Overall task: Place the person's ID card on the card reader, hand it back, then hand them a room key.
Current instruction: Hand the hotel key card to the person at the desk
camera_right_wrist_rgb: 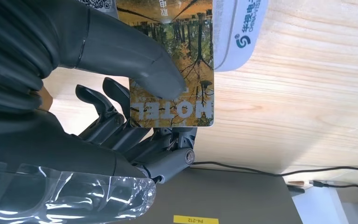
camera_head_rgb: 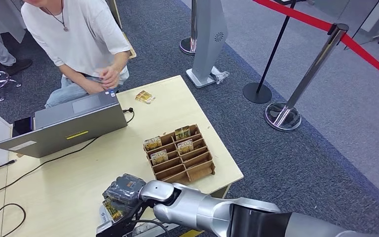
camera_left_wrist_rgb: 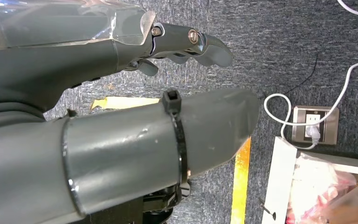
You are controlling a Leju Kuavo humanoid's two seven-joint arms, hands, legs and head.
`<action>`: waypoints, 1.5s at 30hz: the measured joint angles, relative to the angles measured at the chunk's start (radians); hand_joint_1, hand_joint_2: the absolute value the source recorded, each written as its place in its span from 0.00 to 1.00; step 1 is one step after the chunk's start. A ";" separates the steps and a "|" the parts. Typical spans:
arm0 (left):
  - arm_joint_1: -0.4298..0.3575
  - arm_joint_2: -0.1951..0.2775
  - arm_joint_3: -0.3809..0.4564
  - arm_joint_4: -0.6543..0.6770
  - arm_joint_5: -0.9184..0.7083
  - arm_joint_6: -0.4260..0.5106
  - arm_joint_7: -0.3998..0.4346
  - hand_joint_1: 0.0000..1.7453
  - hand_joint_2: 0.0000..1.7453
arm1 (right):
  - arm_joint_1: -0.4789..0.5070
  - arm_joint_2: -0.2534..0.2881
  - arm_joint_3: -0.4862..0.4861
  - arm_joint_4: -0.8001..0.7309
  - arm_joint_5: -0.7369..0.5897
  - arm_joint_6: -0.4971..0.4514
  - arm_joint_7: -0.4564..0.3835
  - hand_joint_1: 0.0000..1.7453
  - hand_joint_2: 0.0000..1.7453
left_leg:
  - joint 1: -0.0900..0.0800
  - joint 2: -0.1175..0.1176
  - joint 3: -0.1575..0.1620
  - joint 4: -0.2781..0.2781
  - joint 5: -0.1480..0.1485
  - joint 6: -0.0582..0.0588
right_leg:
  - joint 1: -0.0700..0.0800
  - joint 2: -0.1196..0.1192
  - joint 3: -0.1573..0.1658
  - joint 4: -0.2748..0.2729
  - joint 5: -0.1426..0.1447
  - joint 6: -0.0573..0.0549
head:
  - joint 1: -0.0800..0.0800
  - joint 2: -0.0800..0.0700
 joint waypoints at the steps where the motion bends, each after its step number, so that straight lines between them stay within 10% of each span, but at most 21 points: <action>1: 0.000 0.000 0.000 0.000 0.000 0.000 0.000 0.00 0.00 | 0.000 0.001 0.002 0.003 0.003 0.000 0.002 1.00 1.00 | 0.000 0.000 0.000 0.000 0.000 0.000 | 0.000 0.000 0.000 0.000 0.000 0.000 | 0.000 0.000; 30: 0.000 0.002 -0.012 0.000 -0.005 -0.009 -0.003 0.00 0.00 | 0.003 0.010 0.008 0.022 -0.001 -0.032 -0.005 1.00 1.00 | 0.000 0.000 0.000 0.000 0.000 0.000 | 0.000 0.000 0.000 0.000 0.000 0.000 | 0.000 0.000; 45: 0.001 0.004 -0.018 0.000 0.007 -0.007 -0.017 0.00 0.00 | 0.067 -0.067 -0.106 -0.291 -0.110 -0.006 -0.076 1.00 1.00 | 0.000 0.000 0.000 0.000 0.000 0.000 | 0.000 0.000 -0.001 0.000 0.000 0.000 | 0.000 0.000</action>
